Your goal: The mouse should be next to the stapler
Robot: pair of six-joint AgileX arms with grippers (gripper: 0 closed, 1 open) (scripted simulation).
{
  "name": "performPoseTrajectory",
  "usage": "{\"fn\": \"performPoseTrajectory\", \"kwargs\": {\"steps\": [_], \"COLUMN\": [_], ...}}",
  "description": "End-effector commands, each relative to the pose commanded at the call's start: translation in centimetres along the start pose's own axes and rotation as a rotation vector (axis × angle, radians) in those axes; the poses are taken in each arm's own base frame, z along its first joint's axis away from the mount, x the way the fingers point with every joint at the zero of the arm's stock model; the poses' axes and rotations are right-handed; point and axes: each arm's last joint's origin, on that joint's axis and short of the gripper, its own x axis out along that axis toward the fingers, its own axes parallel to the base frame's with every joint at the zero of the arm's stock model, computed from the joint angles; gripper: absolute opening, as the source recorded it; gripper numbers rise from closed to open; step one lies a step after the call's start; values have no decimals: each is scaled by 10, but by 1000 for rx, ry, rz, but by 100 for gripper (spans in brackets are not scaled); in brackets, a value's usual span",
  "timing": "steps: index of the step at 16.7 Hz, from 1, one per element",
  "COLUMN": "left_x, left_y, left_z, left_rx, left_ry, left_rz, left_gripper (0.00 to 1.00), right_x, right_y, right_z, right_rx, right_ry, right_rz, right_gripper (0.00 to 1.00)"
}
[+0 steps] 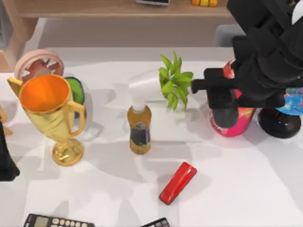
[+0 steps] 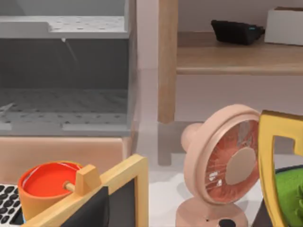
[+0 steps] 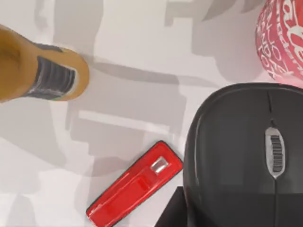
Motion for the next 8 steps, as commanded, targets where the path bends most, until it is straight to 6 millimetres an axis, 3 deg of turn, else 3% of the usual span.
{"fn": "performPoseTrajectory", "kwargs": {"steps": [4, 8], "left_x": [0, 0], "left_y": [0, 0], "left_z": [0, 0], "left_rx": [0, 0], "left_ry": [0, 0], "left_rz": [0, 0], "left_gripper": [100, 100], "right_x": [59, 95], "right_y": [-2, -13], "right_z": [-35, -58], "right_rx": [54, 96], "right_ry": [135, 222], "right_rz": [-90, -176], "right_gripper": [0, 0]}}
